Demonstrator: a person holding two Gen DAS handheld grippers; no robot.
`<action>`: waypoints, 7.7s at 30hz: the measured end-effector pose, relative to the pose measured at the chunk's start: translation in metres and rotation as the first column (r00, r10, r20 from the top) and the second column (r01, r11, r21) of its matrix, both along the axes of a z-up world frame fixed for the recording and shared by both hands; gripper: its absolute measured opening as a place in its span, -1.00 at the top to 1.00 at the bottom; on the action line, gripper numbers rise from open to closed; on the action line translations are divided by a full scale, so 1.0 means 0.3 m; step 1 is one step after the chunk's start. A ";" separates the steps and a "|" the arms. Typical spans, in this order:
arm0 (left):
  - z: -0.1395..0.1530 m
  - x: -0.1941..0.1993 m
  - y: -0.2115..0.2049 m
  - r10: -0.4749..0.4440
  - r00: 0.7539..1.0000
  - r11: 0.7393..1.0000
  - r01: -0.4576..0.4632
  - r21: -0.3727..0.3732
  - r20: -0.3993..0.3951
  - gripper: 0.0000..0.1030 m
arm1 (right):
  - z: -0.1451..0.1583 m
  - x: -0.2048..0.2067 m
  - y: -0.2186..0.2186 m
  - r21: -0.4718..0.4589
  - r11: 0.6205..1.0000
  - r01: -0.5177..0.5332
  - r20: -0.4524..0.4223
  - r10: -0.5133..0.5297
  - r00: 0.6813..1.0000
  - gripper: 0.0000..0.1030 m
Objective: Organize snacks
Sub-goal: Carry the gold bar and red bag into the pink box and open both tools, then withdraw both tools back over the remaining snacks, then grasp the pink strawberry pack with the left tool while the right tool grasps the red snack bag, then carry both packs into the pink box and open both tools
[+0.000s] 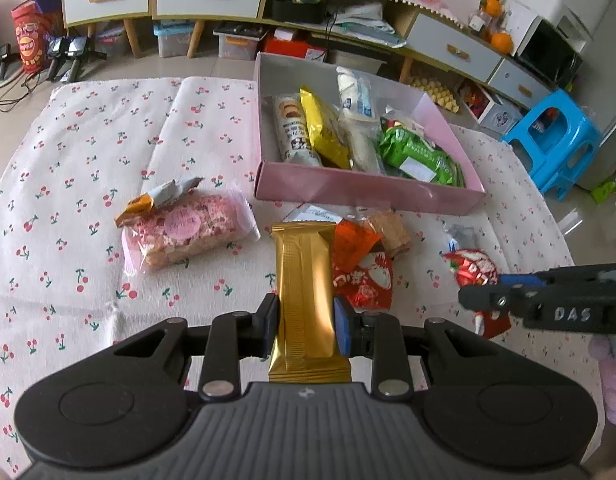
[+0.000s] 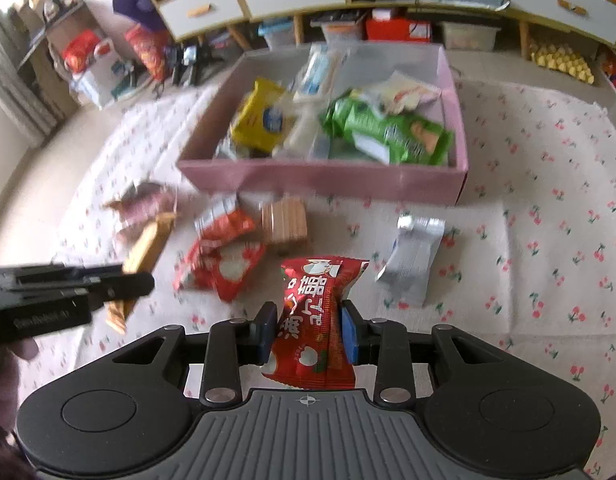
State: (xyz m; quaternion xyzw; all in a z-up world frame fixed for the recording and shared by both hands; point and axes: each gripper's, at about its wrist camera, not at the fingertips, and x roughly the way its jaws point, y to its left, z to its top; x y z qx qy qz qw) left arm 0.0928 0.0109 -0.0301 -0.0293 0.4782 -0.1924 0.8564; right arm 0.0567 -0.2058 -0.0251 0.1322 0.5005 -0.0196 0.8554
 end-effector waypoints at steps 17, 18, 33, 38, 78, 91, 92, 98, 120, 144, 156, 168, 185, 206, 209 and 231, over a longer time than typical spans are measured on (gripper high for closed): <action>0.099 0.193 -0.072 0.079 0.989 0.997 -0.076 -0.030 0.124 0.48 | 0.102 0.110 -0.150 0.262 0.944 0.199 0.285 -0.273 0.919 0.37; 0.100 0.213 -0.082 0.076 0.988 0.997 -0.073 -0.027 0.131 0.48 | 0.099 0.124 -0.158 0.272 0.941 0.201 0.295 -0.281 0.913 0.36; 0.050 0.440 -0.171 0.092 0.988 0.993 -0.081 -0.091 0.123 0.48 | -0.028 0.174 -0.194 0.289 0.911 0.294 0.338 -0.384 0.859 0.36; 0.044 0.482 -0.181 0.108 0.987 0.990 -0.097 -0.101 0.116 0.48 | -0.046 0.176 -0.186 0.285 0.911 0.297 0.338 -0.386 0.858 0.35; 0.160 0.182 -0.012 0.139 0.983 0.990 -0.137 -0.024 0.120 -0.74 | 0.159 0.027 -0.124 0.114 0.974 0.196 0.408 -0.226 0.884 -0.72; 0.128 0.073 0.097 0.166 0.967 0.985 -0.170 0.002 0.194 -0.96 | 0.148 -0.032 -0.056 -0.046 0.988 0.148 0.385 -0.119 0.915 -0.91; 0.123 0.067 0.108 0.166 0.963 0.986 -0.170 -0.003 0.211 -0.97 | 0.141 -0.034 -0.048 -0.062 0.987 0.147 0.386 -0.112 0.916 -0.93; 0.092 0.068 0.179 0.169 0.938 0.980 -0.194 0.052 0.302 -0.99 | 0.074 -0.037 -0.009 -0.134 0.984 0.121 0.355 -0.067 0.933 -0.93; -0.094 0.116 0.248 -0.052 0.972 0.997 0.036 0.072 0.229 -0.72 | -0.097 -0.026 0.179 -0.206 0.966 -0.156 0.272 0.209 0.939 -0.93; -0.118 0.127 0.203 -0.158 0.979 0.986 0.148 0.079 0.131 -0.64 | -0.135 0.028 0.151 -0.191 0.959 -0.211 0.220 0.251 0.942 -0.93; -0.125 0.171 0.140 -0.077 0.973 0.989 0.047 0.138 0.218 -0.28 | -0.168 0.076 0.234 -0.257 0.926 -0.278 0.224 0.337 0.915 -0.87; -0.105 0.142 0.135 -0.154 0.971 0.973 0.118 0.196 0.181 0.25 | -0.133 0.069 0.274 -0.266 0.906 -0.329 0.247 0.394 0.886 0.52; -0.077 0.014 0.152 -0.278 0.960 0.942 0.265 0.207 0.033 0.04 | -0.101 -0.020 0.307 -0.256 0.884 -0.392 0.163 0.439 0.884 0.05; -0.096 0.056 0.116 -0.218 0.970 0.958 0.192 0.212 0.105 0.05 | -0.164 0.072 0.340 -0.317 0.856 -0.409 0.099 0.459 0.883 0.28; -0.082 0.053 0.111 -0.222 0.970 0.959 0.200 0.199 0.095 0.26 | -0.140 0.064 0.318 -0.281 0.879 -0.386 0.096 0.426 0.900 0.29; 0.070 0.035 0.092 -0.127 0.989 0.990 0.123 0.063 0.074 0.36 | 0.032 -0.001 0.144 -0.002 0.986 -0.167 0.129 0.166 0.978 0.29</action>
